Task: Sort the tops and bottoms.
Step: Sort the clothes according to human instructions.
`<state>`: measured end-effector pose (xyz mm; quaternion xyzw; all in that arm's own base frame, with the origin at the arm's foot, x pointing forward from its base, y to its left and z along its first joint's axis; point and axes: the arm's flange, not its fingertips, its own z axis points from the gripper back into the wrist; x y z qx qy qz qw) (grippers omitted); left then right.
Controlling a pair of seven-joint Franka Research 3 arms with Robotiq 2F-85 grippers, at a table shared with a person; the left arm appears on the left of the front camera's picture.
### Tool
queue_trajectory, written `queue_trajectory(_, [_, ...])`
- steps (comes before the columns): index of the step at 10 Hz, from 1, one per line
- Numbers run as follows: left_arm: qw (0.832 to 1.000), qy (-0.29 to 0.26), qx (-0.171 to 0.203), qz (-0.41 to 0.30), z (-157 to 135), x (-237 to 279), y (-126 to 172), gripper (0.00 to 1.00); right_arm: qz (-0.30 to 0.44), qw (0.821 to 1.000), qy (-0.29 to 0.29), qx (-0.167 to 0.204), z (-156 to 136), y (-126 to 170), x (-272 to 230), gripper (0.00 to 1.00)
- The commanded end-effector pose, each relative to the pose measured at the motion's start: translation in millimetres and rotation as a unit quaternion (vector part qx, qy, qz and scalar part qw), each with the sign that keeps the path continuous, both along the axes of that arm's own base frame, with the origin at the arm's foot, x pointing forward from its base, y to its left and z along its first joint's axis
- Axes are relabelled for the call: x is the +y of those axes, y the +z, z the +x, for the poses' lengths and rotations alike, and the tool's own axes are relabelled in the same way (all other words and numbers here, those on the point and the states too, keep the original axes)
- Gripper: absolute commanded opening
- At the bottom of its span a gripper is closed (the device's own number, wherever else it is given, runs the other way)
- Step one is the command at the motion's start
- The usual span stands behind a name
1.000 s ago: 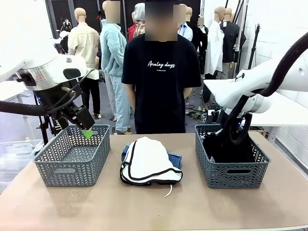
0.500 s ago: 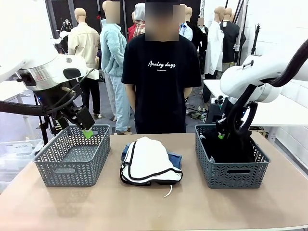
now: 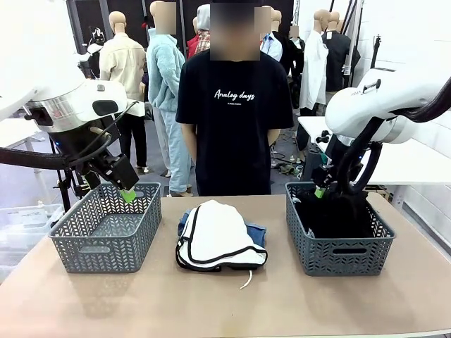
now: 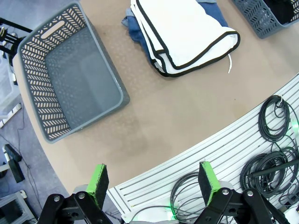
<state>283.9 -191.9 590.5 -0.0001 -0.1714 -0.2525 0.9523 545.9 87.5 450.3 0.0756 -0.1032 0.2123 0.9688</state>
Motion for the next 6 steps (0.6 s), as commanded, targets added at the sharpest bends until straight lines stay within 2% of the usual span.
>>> queue_trajectory(1, [1.000,0.007,-0.001,0.000,-0.8,1.5,-0.6,1.00,-0.009,1.000,-0.014,-0.013,-9.1,-1.5,1.4,1.00])
queue_trajectory(3, [1.000,0.007,-0.001,0.000,-0.8,1.5,-0.6,1.00,-0.007,1.000,-0.018,-0.017,-9.8,0.2,0.8,1.00])
queue_trajectory(4, [1.000,0.007,-0.001,0.000,-0.8,1.5,-0.6,1.00,0.002,1.000,-0.019,-0.003,-3.6,-3.2,2.5,1.00])
queue_trajectory(6, [1.000,0.007,-0.001,0.000,-0.8,1.5,-0.6,1.00,0.000,1.000,-0.001,-0.007,-3.1,3.6,0.0,1.00])
